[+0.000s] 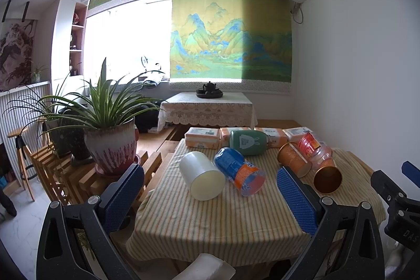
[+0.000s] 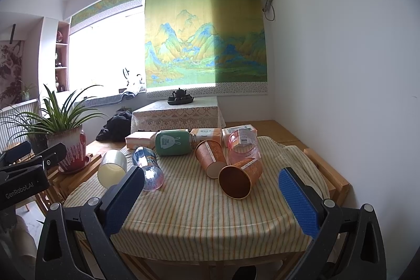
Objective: Flip cup upside down
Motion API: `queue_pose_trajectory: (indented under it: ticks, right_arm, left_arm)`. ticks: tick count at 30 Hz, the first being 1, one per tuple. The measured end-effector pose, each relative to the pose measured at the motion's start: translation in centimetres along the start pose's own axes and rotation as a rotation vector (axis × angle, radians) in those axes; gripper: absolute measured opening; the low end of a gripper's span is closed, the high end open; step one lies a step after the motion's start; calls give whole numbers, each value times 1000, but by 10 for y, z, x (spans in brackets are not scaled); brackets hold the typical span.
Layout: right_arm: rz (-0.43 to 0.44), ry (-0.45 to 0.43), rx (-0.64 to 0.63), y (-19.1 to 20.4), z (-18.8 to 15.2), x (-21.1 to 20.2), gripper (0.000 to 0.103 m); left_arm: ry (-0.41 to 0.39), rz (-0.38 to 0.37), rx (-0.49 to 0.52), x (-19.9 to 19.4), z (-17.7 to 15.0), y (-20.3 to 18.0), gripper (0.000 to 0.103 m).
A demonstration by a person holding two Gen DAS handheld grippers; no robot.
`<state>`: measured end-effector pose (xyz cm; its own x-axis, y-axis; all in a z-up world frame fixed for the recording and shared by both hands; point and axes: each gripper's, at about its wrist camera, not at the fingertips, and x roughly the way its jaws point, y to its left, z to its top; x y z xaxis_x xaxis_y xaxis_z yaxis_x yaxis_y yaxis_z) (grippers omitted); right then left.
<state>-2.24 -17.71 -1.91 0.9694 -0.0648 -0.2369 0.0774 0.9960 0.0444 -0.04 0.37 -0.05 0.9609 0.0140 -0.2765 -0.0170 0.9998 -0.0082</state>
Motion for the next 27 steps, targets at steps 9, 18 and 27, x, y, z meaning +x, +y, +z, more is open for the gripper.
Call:
queue_pose_trajectory:
  ticks: [9, 18, 27]
  right_arm:
    - [1, 2, -2, 2, 0, 1, 101]
    - [2, 5, -3, 3, 1, 1, 101]
    - [1, 6, -4, 4, 1, 3, 101]
  left_arm:
    - [1, -1, -1, 0, 0, 1, 102]
    - [2, -2, 0, 1, 0, 1, 102]
    - [10, -6, 6, 4, 1, -1, 102]
